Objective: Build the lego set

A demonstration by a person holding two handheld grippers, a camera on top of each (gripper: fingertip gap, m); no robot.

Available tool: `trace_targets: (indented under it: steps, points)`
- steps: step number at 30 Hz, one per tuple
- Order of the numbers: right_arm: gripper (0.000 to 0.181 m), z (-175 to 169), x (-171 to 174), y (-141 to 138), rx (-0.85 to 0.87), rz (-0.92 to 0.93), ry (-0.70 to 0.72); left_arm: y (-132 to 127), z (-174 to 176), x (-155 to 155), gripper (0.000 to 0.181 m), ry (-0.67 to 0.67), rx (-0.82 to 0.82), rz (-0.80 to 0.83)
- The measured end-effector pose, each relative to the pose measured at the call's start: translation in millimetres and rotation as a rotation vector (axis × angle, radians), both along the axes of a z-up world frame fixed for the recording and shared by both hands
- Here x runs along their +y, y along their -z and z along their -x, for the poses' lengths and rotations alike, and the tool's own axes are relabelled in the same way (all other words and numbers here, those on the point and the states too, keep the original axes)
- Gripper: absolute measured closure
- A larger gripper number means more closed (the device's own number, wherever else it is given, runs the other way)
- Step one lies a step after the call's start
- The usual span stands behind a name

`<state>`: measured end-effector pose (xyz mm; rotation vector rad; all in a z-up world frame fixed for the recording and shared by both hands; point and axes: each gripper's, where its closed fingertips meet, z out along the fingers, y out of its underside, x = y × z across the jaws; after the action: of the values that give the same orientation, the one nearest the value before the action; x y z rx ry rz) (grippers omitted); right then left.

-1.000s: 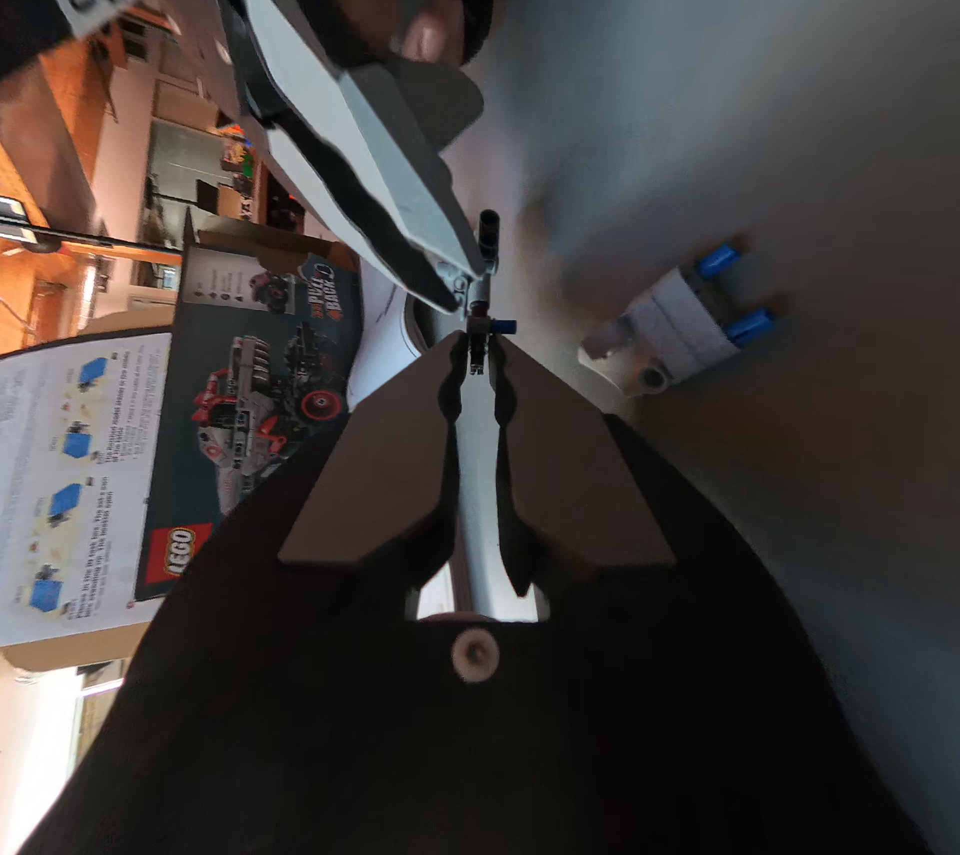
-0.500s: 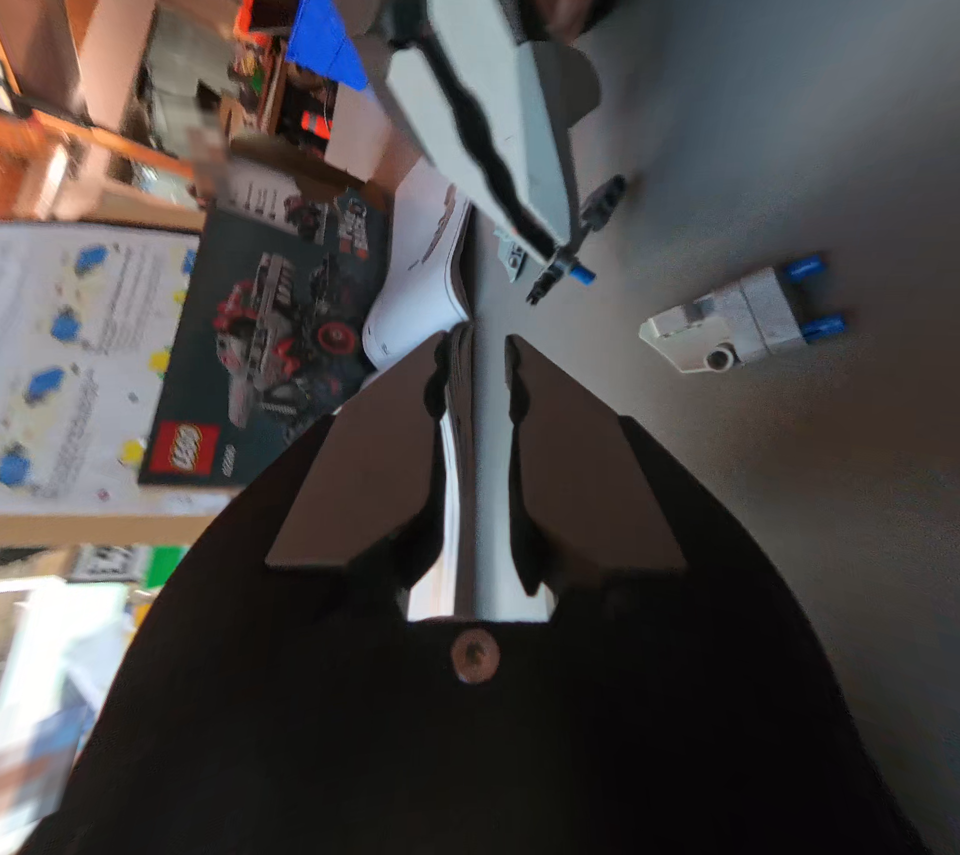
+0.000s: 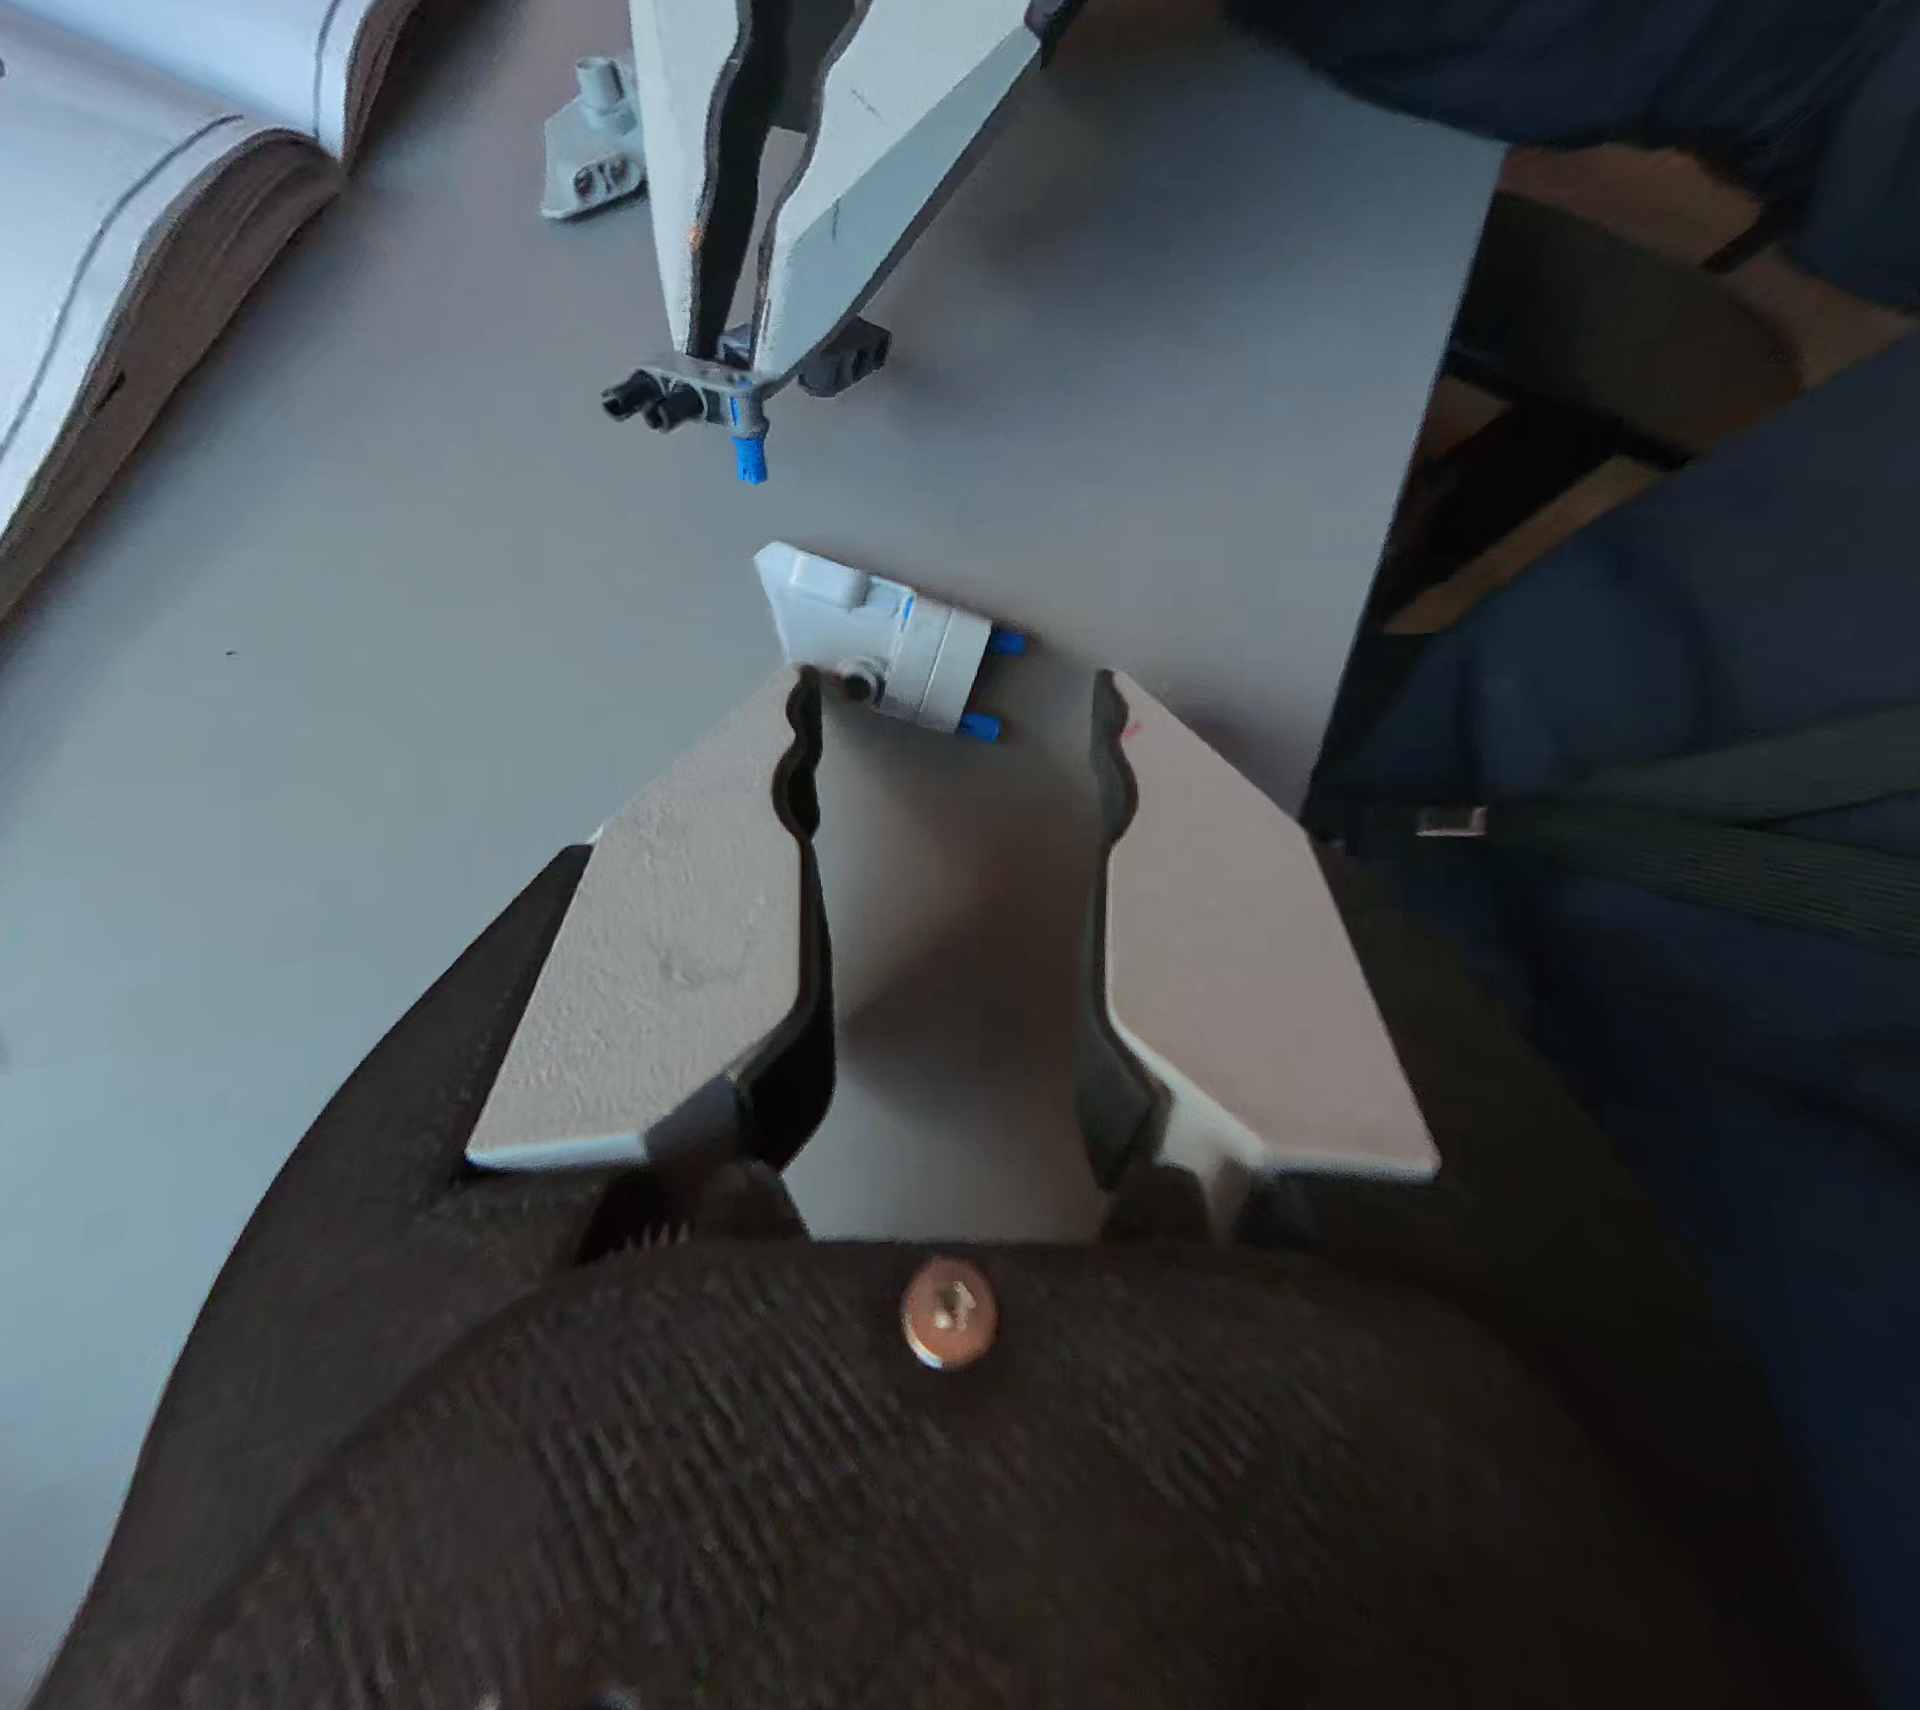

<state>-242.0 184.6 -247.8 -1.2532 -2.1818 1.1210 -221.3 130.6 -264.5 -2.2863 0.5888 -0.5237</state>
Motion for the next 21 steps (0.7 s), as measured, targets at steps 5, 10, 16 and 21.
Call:
trace_targets:
  steps: [5, 10, 16, 21]
  points:
    - [0.176, 4, -11, 17, -0.064, -0.094, -0.075, 7, 13, 5, 0.144, -0.014, 0.166, -0.049]
    - [0.176, -15, -18, 18, -0.079, -0.083, -0.098, 7, 41, 4, 0.142, -0.036, 0.204, -0.038]
    - [0.176, -24, -13, 7, -0.061, -0.059, -0.080, -1, 14, -7, 0.125, 0.112, -0.019, -0.012]
    - [0.176, -20, -13, 6, -0.041, -0.101, -0.085, -11, 6, -2, 0.131, 0.042, -0.157, 0.055]
